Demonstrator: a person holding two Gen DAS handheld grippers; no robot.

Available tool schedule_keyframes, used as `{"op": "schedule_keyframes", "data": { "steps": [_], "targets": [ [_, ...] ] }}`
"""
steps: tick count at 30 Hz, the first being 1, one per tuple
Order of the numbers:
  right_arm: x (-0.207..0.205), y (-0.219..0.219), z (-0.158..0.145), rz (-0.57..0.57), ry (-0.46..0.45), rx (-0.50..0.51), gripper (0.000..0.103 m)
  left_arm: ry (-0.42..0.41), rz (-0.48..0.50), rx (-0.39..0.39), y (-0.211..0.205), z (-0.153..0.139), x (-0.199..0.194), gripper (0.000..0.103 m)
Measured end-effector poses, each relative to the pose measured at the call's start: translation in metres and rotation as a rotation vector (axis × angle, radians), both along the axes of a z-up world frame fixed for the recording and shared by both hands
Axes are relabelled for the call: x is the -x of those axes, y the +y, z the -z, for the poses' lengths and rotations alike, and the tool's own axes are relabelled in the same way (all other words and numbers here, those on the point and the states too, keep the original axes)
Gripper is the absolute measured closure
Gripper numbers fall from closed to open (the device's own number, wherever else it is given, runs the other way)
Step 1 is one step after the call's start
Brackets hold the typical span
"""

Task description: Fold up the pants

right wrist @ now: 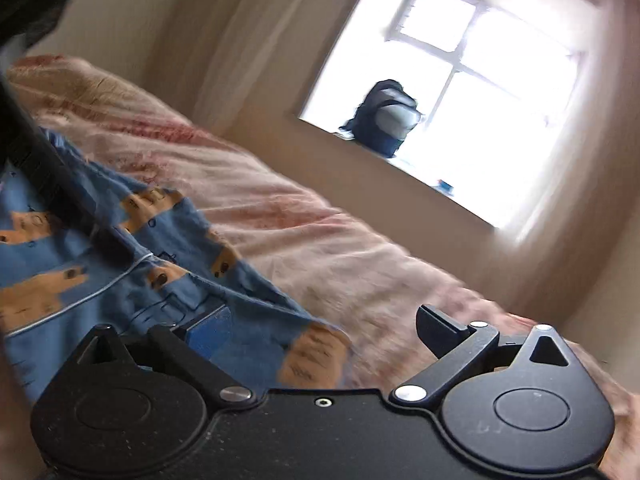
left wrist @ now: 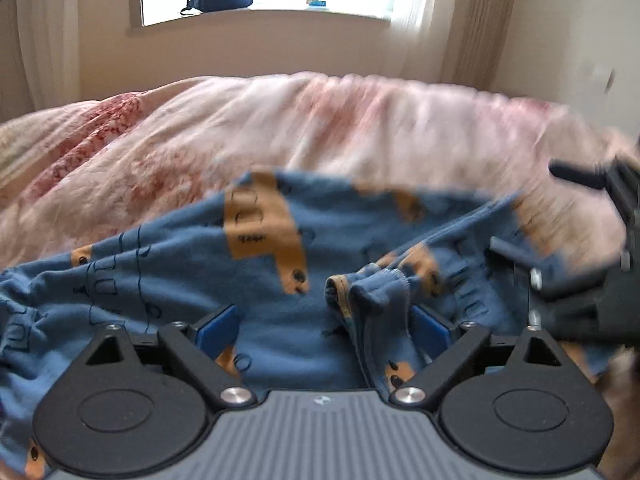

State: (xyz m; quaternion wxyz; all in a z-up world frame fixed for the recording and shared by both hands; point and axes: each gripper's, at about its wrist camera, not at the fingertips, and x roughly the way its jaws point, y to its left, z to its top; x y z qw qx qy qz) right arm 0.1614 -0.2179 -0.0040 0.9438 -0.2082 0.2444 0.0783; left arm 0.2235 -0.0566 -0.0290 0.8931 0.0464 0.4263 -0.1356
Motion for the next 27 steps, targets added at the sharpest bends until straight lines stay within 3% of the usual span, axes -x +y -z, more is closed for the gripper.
{"op": "schedule_keyframes", "data": {
  "steps": [3, 8, 12, 16, 22, 24, 27],
  "targets": [
    [-0.017, -0.015, 0.013, 0.05, 0.047, 0.027, 0.005, -0.001, 0.003, 0.024, 0.002, -0.005, 0.001, 0.007],
    [0.016, -0.048, -0.009, 0.299, -0.039, 0.12, 0.001, 0.054, 0.042, 0.268, 0.034, -0.011, 0.004, 0.003],
    [0.054, -0.061, -0.021, 0.374, -0.002, -0.092, 0.001, 0.103, 0.057, 0.38, 0.048, -0.011, 0.015, 0.001],
    [0.061, -0.047, -0.01, 0.277, 0.094, -0.179, 0.001, 0.144, 0.097, 0.41, 0.043, -0.005, 0.018, 0.006],
    [0.059, -0.038, 0.004, 0.22, 0.135, -0.22, 0.001, 0.156, 0.021, 0.437, 0.037, 0.005, -0.006, 0.009],
    [0.061, -0.037, 0.004, 0.213, 0.128, -0.221, 0.001, 0.159, -0.004, 0.433, 0.036, 0.006, -0.011, 0.014],
    [0.06, -0.039, 0.005, 0.211, 0.116, -0.233, 0.001, 0.156, -0.009, 0.376, 0.032, 0.003, -0.012, 0.033]
  ]
}}
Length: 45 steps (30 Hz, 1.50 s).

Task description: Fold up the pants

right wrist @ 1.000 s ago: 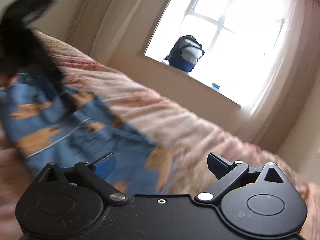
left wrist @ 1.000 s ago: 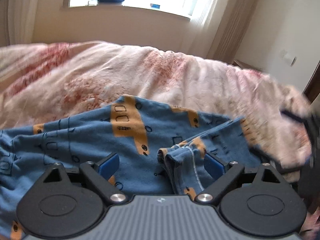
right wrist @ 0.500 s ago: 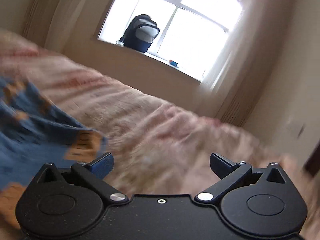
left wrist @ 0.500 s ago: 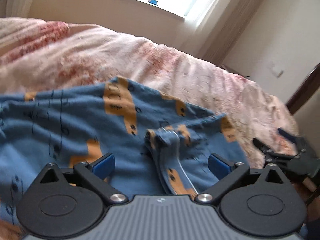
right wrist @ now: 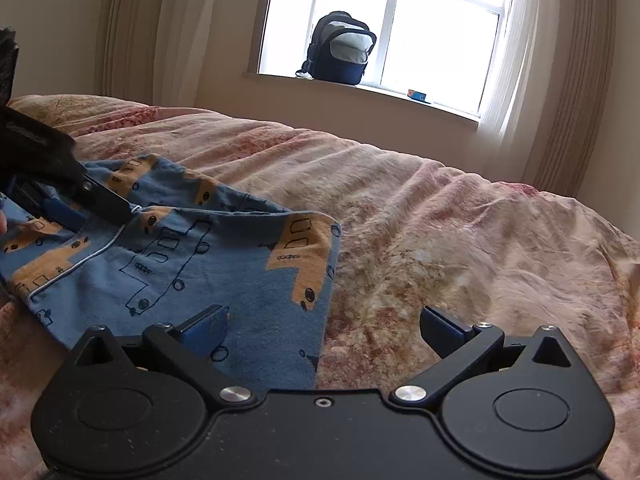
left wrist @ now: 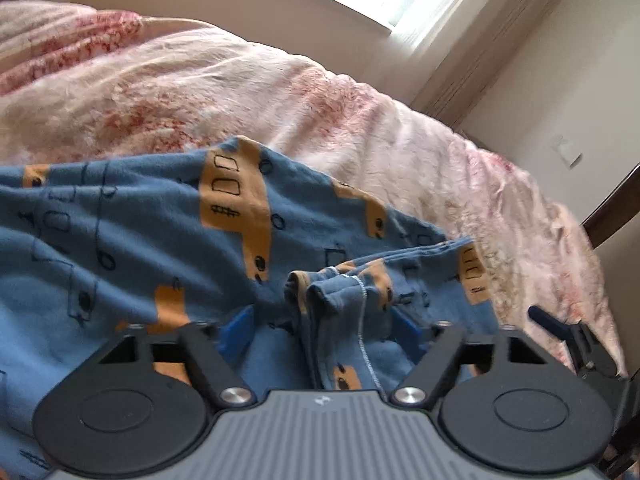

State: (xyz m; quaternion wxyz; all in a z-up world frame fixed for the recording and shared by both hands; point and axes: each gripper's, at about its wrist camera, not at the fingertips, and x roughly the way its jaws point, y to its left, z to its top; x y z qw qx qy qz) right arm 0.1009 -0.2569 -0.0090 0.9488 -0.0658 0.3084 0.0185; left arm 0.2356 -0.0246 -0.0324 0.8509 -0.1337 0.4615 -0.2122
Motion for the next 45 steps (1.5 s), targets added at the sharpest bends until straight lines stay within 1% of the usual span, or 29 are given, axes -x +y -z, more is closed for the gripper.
{"op": "schedule_keyframes", "data": {
  "steps": [2, 5, 7, 10, 13, 15, 17, 19, 20, 22, 24, 25, 27, 28, 29, 30, 31, 32, 34, 36, 37, 38, 39, 40, 41, 42, 43, 44, 45],
  "targets": [
    [-0.002, 0.001, 0.001, 0.0, -0.016, 0.005, 0.001, -0.008, 0.034, -0.014, -0.001, -0.004, 0.002, 0.064],
    [-0.005, 0.007, 0.002, -0.011, -0.05, 0.033, 0.001, 0.013, 0.069, -0.007, -0.005, -0.007, 0.004, 0.086],
    [-0.006, 0.01, 0.002, -0.019, -0.054, 0.051, 0.001, 0.008, 0.062, -0.036, -0.008, -0.009, 0.006, 0.092],
    [-0.003, 0.009, 0.0, -0.015, -0.051, 0.054, 0.001, 0.011, 0.057, -0.078, -0.015, -0.018, 0.007, 0.094],
    [-0.002, 0.007, -0.004, -0.007, -0.052, 0.032, 0.001, -0.036, 0.114, -0.147, -0.021, -0.035, 0.012, 0.094],
    [-0.002, 0.008, -0.006, -0.012, -0.06, 0.025, 0.001, -0.052, 0.119, -0.187, -0.021, -0.045, 0.014, 0.094],
    [-0.001, 0.01, -0.009, -0.021, -0.075, 0.026, 0.001, -0.049, 0.105, -0.213, -0.02, -0.051, 0.013, 0.094],
    [0.002, 0.013, -0.011, -0.034, -0.09, 0.025, 0.001, -0.022, 0.083, -0.267, -0.017, -0.047, 0.007, 0.094],
    [0.002, 0.014, -0.011, -0.039, -0.093, 0.028, 0.001, -0.001, 0.074, -0.288, -0.015, -0.041, 0.003, 0.094],
    [0.001, 0.019, -0.003, -0.047, -0.077, 0.068, 0.001, 0.033, 0.05, -0.273, -0.009, -0.024, -0.002, 0.09],
    [-0.005, 0.027, 0.013, -0.066, -0.006, 0.152, 0.001, 0.027, 0.036, -0.271, -0.007, -0.012, -0.003, 0.084],
    [-0.006, 0.026, 0.016, -0.072, -0.002, 0.16, 0.001, 0.012, 0.033, -0.272, -0.007, -0.011, -0.001, 0.082],
    [-0.006, 0.021, 0.011, -0.024, -0.022, 0.183, 0.001, -0.001, 0.019, -0.277, -0.007, -0.013, 0.003, 0.076],
    [-0.004, 0.017, 0.007, 0.008, -0.053, 0.214, 0.001, -0.007, 0.011, -0.291, -0.007, -0.017, 0.005, 0.062],
    [-0.001, 0.013, 0.003, 0.031, -0.081, 0.224, 0.001, -0.016, 0.012, -0.308, -0.008, -0.021, 0.007, 0.043],
    [0.0, 0.009, -0.002, 0.052, -0.112, 0.218, 0.001, -0.033, 0.017, -0.33, -0.009, -0.026, 0.011, 0.033],
    [-0.002, 0.006, -0.007, 0.053, -0.143, 0.209, 0.001, -0.057, 0.014, -0.354, -0.01, -0.03, 0.015, 0.016],
    [-0.01, 0.005, -0.01, 0.032, -0.162, 0.217, 0.001, -0.087, 0.005, -0.379, -0.011, -0.032, 0.021, 0.007],
    [-0.03, 0.012, -0.013, -0.042, -0.201, 0.257, 0.001, -0.131, 0.027, -0.408, -0.015, -0.03, 0.038, 0.006],
    [-0.049, 0.015, -0.012, -0.116, -0.24, 0.245, 0.001, -0.135, 0.098, -0.457, -0.022, -0.02, 0.052, 0.005],
    [-0.064, 0.016, -0.005, -0.123, -0.225, 0.255, 0.001, -0.138, 0.118, -0.508, -0.025, -0.01, 0.06, 0.004],
    [-0.076, 0.018, 0.004, -0.105, -0.192, 0.287, 0.001, -0.153, 0.112, -0.526, -0.026, -0.005, 0.064, 0.002],
    [-0.086, 0.016, 0.016, -0.074, -0.153, 0.329, 0.001, -0.162, 0.087, -0.508, -0.022, -0.003, 0.066, 0.001],
    [-0.091, 0.009, 0.024, -0.045, -0.139, 0.33, 0.001, -0.14, 0.063, -0.479, -0.018, -0.002, 0.064, 0.0],
    [-0.089, -0.001, 0.023, -0.022, -0.15, 0.29, 0.001, -0.111, 0.049, -0.452, -0.013, -0.003, 0.06, 0.0],
    [-0.086, -0.007, 0.018, 0.019, -0.161, 0.297, 0.001, -0.093, 0.044, -0.433, -0.01, -0.005, 0.057, 0.0],
    [-0.082, -0.01, 0.014, 0.069, -0.173, 0.36, 0.001, -0.085, 0.042, -0.425, -0.008, -0.009, 0.055, 0.0],
    [-0.077, -0.012, 0.007, 0.095, -0.182, 0.397, 0.001, -0.083, 0.039, -0.422, -0.007, -0.012, 0.053, 0.001],
    [-0.07, -0.016, -0.002, 0.087, -0.179, 0.372, 0.001, -0.086, 0.028, -0.42, -0.007, -0.016, 0.053, 0.001]
  ]
}}
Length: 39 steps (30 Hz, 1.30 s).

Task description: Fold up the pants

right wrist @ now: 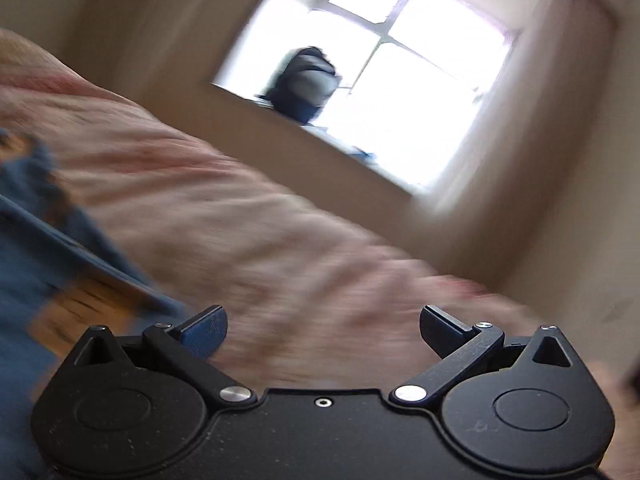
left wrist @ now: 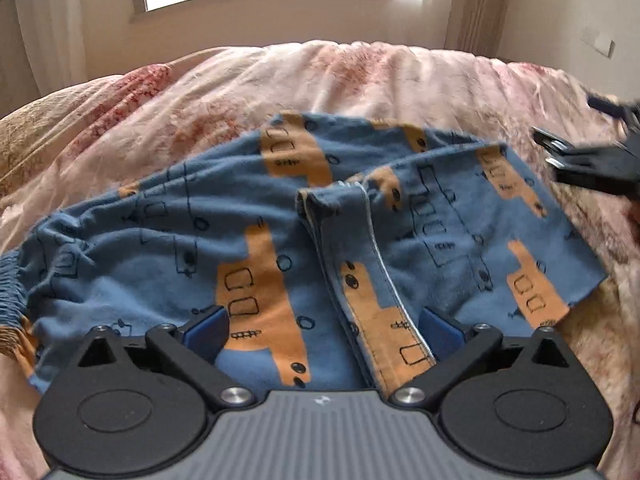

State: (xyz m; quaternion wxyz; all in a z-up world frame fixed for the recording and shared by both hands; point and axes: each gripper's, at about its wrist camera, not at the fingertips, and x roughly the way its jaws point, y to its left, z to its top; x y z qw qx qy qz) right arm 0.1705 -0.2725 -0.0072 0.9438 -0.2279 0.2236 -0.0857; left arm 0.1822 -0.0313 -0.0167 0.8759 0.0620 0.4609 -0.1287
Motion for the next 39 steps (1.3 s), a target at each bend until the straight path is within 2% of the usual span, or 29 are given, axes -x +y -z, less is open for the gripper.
{"op": "schedule_keyframes", "data": {
  "steps": [2, 4, 6, 7, 9, 12, 14, 16, 19, 22, 25, 28, 32, 35, 39],
  "targets": [
    [0.024, -0.004, -0.019, -0.102, 0.056, -0.155, 0.001, -0.02, -0.018, 0.009, 0.001, -0.004, 0.002, 0.0],
    [0.043, 0.006, -0.025, -0.23, 0.157, -0.234, 0.001, -0.023, -0.019, -0.018, 0.0, 0.001, 0.007, 0.001],
    [0.049, 0.019, -0.015, -0.317, 0.265, -0.191, 0.001, -0.045, -0.015, -0.04, -0.001, 0.009, 0.012, 0.0],
    [0.049, 0.029, -0.003, -0.346, 0.325, -0.114, 0.001, -0.053, -0.019, -0.032, 0.0, 0.009, 0.014, 0.0],
    [0.054, 0.034, 0.013, -0.367, 0.295, -0.056, 0.001, -0.043, -0.048, -0.007, 0.003, 0.004, 0.015, 0.001],
    [0.054, 0.026, 0.005, -0.334, 0.266, -0.136, 0.001, -0.059, -0.095, 0.065, 0.014, -0.008, 0.021, 0.0],
    [0.06, 0.023, -0.002, -0.329, 0.174, -0.128, 0.001, -0.151, -0.136, 0.14, 0.029, -0.019, 0.034, 0.0],
    [0.065, 0.026, -0.007, -0.336, 0.121, -0.129, 0.001, -0.258, -0.214, 0.203, 0.048, -0.025, 0.048, 0.0],
    [0.066, 0.028, -0.007, -0.33, 0.1, -0.192, 0.001, -0.351, -0.43, 0.221, 0.079, -0.02, 0.065, 0.0],
    [0.058, 0.029, -0.006, -0.328, 0.115, -0.281, 0.001, -0.347, -0.607, 0.267, 0.12, -0.004, 0.074, 0.0],
    [0.038, 0.039, -0.016, -0.37, 0.125, -0.343, 0.001, -0.265, -0.712, 0.391, 0.163, 0.011, 0.072, 0.0],
    [0.002, 0.061, -0.028, -0.481, 0.145, -0.406, 0.001, -0.254, -0.729, 0.52, 0.193, 0.016, 0.065, 0.0],
    [-0.062, 0.114, -0.039, -0.696, 0.24, -0.496, 0.001, -0.231, -0.701, 0.582, 0.21, 0.02, 0.046, 0.0],
    [-0.103, 0.159, -0.033, -0.807, 0.333, -0.476, 0.001, -0.213, -0.688, 0.578, 0.215, 0.029, 0.035, 0.0],
    [-0.133, 0.217, -0.022, -0.894, 0.419, -0.405, 0.001, -0.231, -0.597, 0.488, 0.204, 0.035, 0.034, 0.0]
  ]
}}
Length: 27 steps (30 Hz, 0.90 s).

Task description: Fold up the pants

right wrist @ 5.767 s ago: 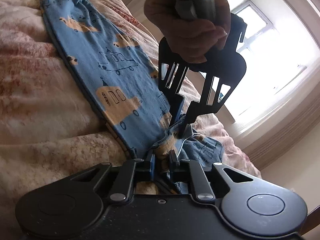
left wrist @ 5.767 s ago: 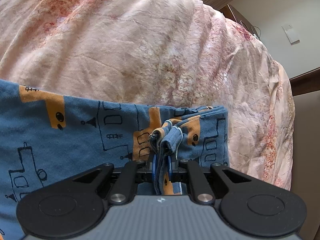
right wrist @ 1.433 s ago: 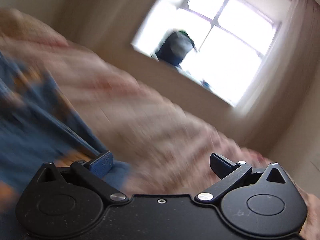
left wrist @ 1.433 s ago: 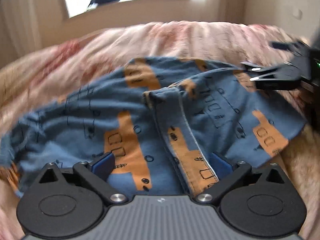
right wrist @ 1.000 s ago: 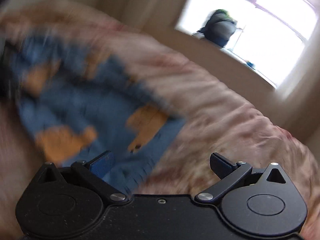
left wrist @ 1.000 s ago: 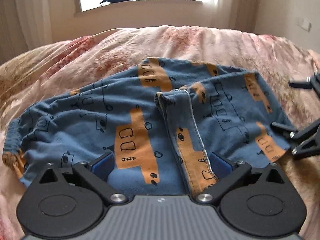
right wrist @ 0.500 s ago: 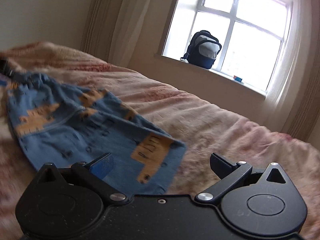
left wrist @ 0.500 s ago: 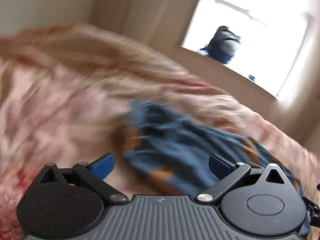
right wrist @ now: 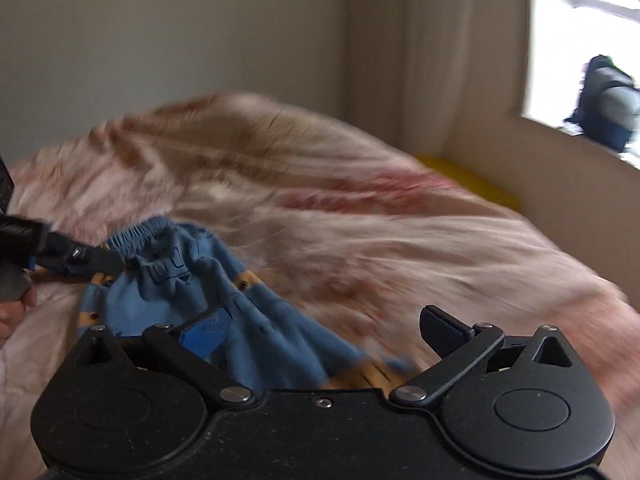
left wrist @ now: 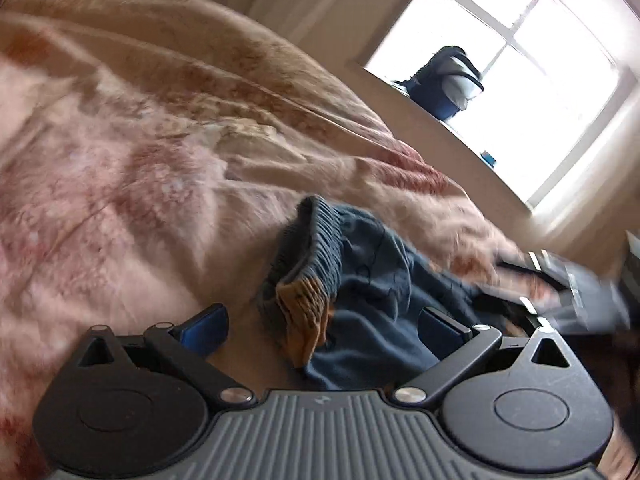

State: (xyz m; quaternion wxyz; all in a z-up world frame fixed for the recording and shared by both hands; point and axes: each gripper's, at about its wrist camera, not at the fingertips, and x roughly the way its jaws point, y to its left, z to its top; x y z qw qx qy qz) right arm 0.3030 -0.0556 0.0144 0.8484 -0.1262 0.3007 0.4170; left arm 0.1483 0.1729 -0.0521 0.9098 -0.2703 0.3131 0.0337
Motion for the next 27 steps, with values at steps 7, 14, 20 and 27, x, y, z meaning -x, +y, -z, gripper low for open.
{"op": "schedule_keyframes", "data": {
  "steps": [7, 14, 20, 27],
  "targets": [
    [-0.024, 0.07, 0.028, -0.248, -0.122, 0.204, 0.001, -0.021, 0.048, 0.024, 0.007, -0.003, 0.007, 0.0],
    [-0.035, 0.056, 0.032, -0.215, -0.066, 0.128, 0.001, -0.016, 0.0, 0.13, 0.019, -0.002, -0.003, 0.017],
    [0.013, 0.031, -0.011, -0.105, -0.292, 0.227, 0.001, 0.017, -0.105, 0.17, 0.021, 0.005, -0.01, 0.058],
    [0.013, -0.046, 0.014, 0.144, -0.27, 0.345, 0.001, 0.048, -0.134, 0.087, 0.011, -0.001, -0.009, 0.081]
  ]
}}
